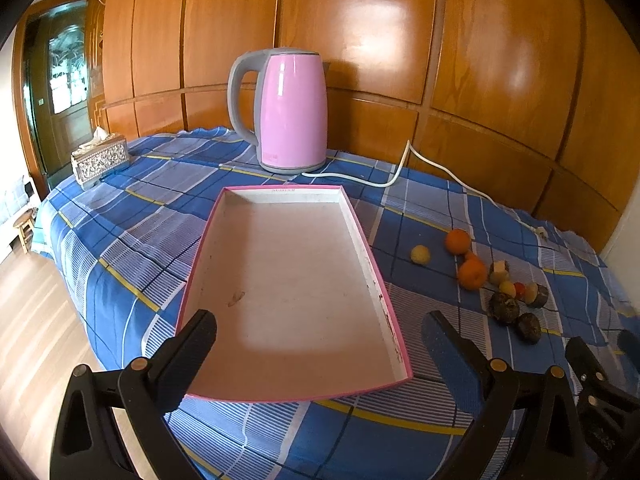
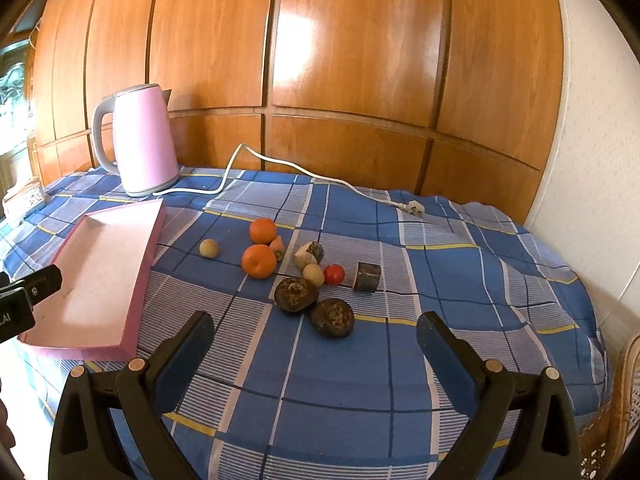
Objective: Organize fruits
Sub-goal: 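Reach the left gripper to the small yellow fruit and close on it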
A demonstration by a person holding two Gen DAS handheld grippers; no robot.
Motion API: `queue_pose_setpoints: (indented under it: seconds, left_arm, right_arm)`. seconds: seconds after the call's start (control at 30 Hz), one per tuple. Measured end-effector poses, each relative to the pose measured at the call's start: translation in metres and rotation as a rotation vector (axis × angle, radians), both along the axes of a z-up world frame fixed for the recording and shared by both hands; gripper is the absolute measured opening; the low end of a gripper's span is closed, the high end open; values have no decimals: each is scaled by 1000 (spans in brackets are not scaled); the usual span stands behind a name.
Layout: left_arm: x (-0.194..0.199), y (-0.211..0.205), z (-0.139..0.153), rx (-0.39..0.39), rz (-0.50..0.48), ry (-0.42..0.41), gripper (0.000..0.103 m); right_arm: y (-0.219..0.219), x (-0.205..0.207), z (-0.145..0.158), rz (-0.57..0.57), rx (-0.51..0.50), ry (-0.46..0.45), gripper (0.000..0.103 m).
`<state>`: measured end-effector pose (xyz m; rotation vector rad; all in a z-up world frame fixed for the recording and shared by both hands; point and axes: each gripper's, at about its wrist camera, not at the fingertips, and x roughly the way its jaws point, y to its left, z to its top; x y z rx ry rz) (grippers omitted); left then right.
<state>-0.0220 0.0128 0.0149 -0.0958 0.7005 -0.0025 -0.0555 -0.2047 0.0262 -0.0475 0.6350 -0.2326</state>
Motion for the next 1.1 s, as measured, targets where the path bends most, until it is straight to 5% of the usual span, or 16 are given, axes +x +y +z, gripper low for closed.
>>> queue_pose_setpoints:
  seconds: [0.33,0.47,0.7,1.0,1.1]
  left_arm:
    - [4,3,-6,-45,-38,22,103]
    - [7,-1,-9,-128,-142,48,103]
    - [32,-22,-9,-142,-270,107,103]
    - [81,-41,-2,-121,-338,121,103]
    - [100,-53,-3,-46,-333,138,103]
  right_arm:
    - [-8,1,-5,-25,29,23,103]
    - [-14,5,-10,-32,44,38,103]
    - [-60,19,-22,-146,135,81,103]
    - [-143,57,-49,-354,168,143,103]
    - [-164,65,-57,-396,166,149,103]
